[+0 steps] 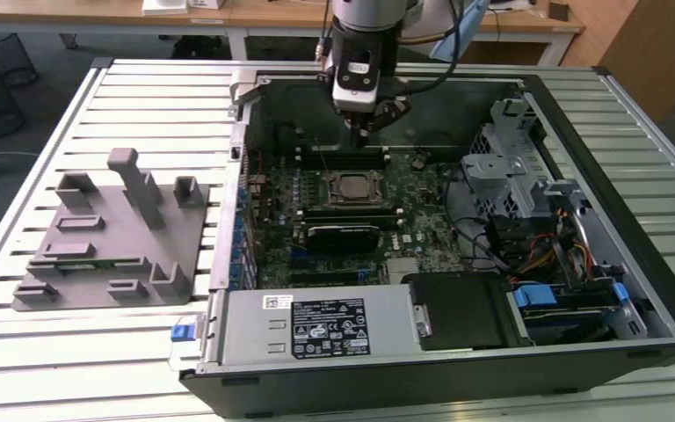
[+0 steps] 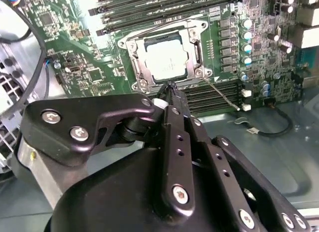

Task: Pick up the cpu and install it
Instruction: 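Install the first cpu locking lever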

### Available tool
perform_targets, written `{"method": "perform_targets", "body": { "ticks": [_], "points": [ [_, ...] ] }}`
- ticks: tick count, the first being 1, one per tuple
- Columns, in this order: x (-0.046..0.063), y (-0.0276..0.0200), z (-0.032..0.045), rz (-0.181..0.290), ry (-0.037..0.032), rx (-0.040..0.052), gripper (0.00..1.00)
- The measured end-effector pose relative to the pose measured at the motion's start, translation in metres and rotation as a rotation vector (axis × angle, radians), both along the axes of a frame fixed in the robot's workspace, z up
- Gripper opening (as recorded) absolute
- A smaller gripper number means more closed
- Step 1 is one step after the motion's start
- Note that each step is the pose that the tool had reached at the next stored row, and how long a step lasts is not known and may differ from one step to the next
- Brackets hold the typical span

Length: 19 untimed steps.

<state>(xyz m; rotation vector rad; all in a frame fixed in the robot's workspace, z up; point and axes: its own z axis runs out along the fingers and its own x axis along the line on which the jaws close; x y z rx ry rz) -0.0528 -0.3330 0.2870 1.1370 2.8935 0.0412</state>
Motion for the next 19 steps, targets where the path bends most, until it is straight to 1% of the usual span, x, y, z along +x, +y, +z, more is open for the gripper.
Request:
{"method": "perform_targets", "body": {
  "ticks": [19],
  "points": [
    [0.0000,0.0000,-0.0012,0.342,0.0000,-0.0001,0.11]
  ]
}}
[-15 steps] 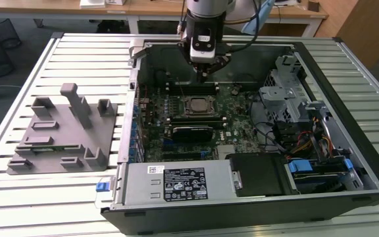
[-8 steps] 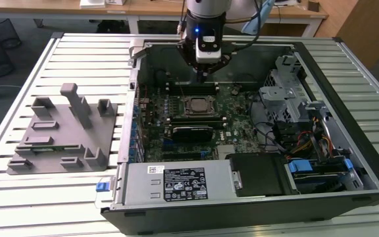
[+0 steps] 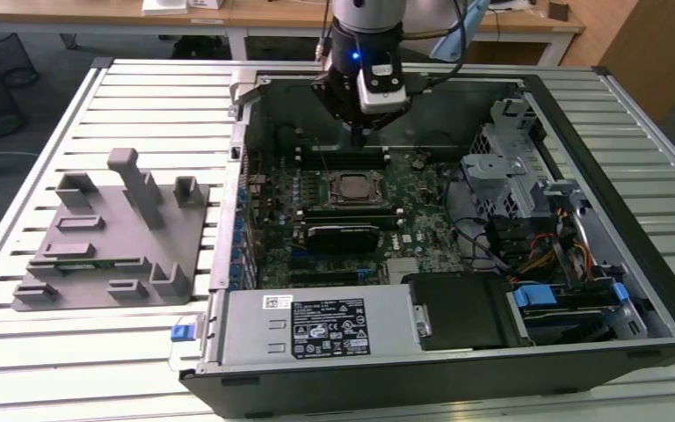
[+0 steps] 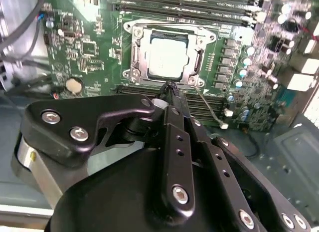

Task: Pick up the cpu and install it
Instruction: 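Install the first cpu locking lever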

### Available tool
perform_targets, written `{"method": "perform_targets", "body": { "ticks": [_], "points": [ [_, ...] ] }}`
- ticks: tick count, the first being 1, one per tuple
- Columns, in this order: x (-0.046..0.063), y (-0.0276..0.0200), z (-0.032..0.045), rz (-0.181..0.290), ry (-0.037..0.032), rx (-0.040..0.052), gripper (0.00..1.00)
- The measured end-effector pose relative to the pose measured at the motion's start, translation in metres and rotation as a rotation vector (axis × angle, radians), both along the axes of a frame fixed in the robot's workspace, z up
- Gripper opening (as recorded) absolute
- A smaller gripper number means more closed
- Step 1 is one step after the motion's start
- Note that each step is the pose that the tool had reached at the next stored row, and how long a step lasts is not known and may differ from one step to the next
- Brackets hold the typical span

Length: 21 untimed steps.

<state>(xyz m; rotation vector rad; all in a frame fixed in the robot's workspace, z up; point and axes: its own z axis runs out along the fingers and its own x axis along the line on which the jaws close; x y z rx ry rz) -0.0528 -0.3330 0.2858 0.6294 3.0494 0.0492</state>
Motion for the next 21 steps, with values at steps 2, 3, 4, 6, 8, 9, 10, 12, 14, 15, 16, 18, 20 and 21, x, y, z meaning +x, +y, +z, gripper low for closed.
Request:
{"method": "perform_targets", "body": {
  "ticks": [2,3,4,6,8,9,10,12,14,15,16,18,20,21],
  "points": [
    [0.0000,0.0000,-0.0002,0.037,0.0000,0.0001,0.11],
    [0.0000,0.0000,-0.0002,0.056,-0.0001,0.0001,0.11],
    [0.0000,0.0000,-0.0003,0.073,-0.0001,0.0001,0.11],
    [0.0000,0.0000,-0.0006,0.109,0.0000,0.0000,0.11],
    [0.0000,0.0000,-0.0011,0.147,0.0000,0.0001,0.11],
    [0.0000,0.0000,-0.0013,0.165,0.0000,0.0001,0.11],
    [0.0000,0.0000,-0.0015,0.183,0.0000,0.0000,0.11],
    [0.0000,0.0000,-0.0020,0.219,0.0000,0.0001,0.11],
    [0.0000,0.0000,-0.0024,0.255,0.0000,0.0001,0.11],
    [0.0000,0.0000,-0.0026,0.275,0.0000,0.0001,0.11],
    [0.0000,0.0000,-0.0029,0.293,0.0000,0.0001,0.11],
    [0.0000,0.0000,-0.0034,0.328,0.0000,0.0001,0.11],
    [-0.0001,0.0000,-0.0040,0.362,-0.0001,0.0002,0.11],
    [-0.0007,0.0000,-0.0043,0.374,0.0001,0.0000,0.11]
  ]
}}
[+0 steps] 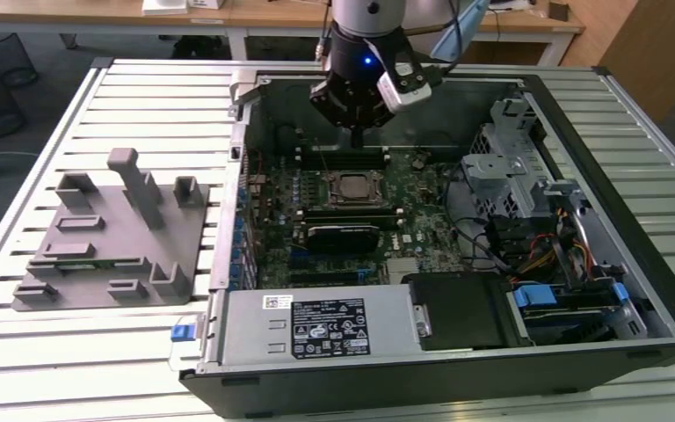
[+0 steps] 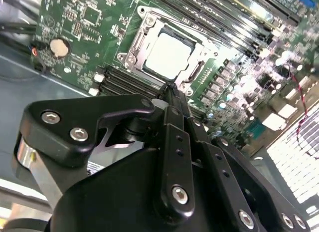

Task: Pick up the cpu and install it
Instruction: 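Install the first cpu locking lever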

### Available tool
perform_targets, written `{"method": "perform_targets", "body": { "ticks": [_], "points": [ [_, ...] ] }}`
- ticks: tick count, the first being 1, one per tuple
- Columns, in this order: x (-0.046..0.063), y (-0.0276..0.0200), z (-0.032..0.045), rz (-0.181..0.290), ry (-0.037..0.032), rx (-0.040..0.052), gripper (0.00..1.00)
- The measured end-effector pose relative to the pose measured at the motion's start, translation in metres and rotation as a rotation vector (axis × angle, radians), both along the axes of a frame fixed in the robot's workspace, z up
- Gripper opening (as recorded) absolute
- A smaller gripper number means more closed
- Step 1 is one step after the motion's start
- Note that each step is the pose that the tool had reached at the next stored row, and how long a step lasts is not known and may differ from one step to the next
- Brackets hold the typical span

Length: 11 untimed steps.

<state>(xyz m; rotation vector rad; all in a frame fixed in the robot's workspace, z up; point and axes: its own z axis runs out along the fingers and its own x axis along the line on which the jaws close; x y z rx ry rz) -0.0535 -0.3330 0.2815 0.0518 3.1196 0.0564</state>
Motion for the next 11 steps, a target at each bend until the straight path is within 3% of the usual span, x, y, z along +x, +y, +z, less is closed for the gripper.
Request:
{"method": "perform_targets", "body": {
  "ticks": [11],
  "points": [
    [-0.038,0.0000,-0.0014,0.012,-0.0001,0.0007,0.11]
  ]
}}
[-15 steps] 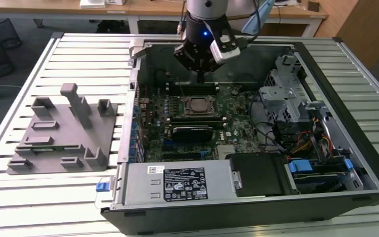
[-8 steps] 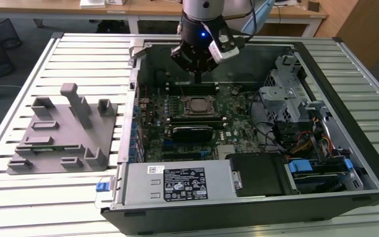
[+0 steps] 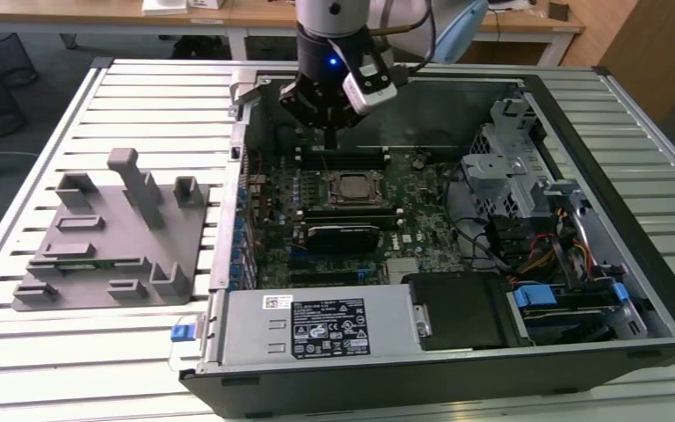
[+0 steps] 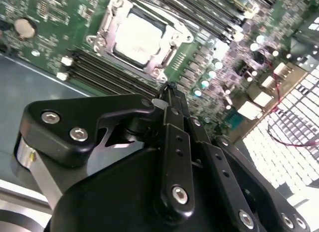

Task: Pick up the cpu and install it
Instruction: 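Install the first cpu locking lever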

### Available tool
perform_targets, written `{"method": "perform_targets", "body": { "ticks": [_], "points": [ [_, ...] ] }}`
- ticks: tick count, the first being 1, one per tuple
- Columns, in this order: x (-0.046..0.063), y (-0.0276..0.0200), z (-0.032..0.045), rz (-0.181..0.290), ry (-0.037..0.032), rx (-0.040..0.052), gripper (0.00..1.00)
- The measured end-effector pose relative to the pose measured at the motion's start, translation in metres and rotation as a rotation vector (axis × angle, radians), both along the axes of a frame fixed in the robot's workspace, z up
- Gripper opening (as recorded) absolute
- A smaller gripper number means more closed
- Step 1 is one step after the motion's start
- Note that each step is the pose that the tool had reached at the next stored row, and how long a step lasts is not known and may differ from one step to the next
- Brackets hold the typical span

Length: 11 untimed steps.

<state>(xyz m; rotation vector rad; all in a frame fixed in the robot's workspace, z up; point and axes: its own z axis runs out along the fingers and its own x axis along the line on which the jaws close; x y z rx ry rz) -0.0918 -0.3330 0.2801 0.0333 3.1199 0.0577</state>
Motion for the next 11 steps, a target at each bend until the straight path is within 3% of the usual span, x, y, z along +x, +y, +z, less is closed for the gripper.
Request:
{"method": "perform_targets", "body": {
  "ticks": [6,11],
  "points": [
    [-0.0098,0.0013,-0.0045,0.001,0.0001,-0.0002,0.11],
    [-0.0101,0.0040,-0.0050,0.002,0.0000,0.0000,0.11]
  ]
}}
